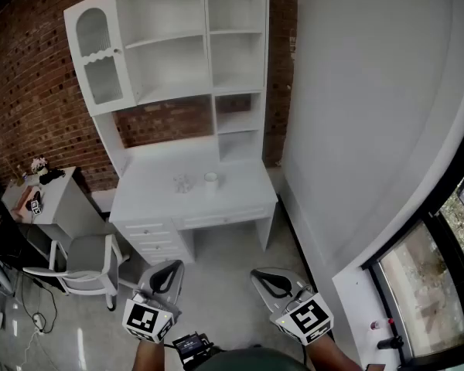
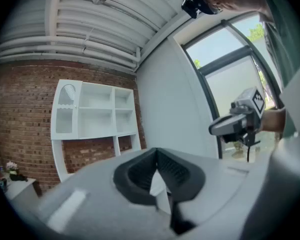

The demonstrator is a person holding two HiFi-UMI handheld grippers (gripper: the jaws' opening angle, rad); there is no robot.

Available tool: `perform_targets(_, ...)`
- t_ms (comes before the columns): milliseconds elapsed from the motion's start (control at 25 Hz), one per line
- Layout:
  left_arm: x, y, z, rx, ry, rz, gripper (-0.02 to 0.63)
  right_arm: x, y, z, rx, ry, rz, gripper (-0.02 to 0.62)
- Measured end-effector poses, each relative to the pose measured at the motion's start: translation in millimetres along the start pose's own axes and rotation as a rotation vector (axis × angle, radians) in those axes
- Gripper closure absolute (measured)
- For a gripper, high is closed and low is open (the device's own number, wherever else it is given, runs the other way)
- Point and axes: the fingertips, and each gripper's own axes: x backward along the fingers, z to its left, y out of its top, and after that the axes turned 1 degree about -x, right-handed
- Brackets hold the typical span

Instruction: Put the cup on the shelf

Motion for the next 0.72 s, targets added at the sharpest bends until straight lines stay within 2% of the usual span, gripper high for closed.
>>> perform_targets(520, 3, 2, -29, -0.002, 0.041, 0.025, 0.603, 23, -7, -11, -0.011, 0.035, -0.018, 0.591)
perform_targets(720, 7, 0, -36, -0.017, 0.055, 0.036, 0.603, 27, -12, -20, -0.094, 0.03, -0.062, 0.589)
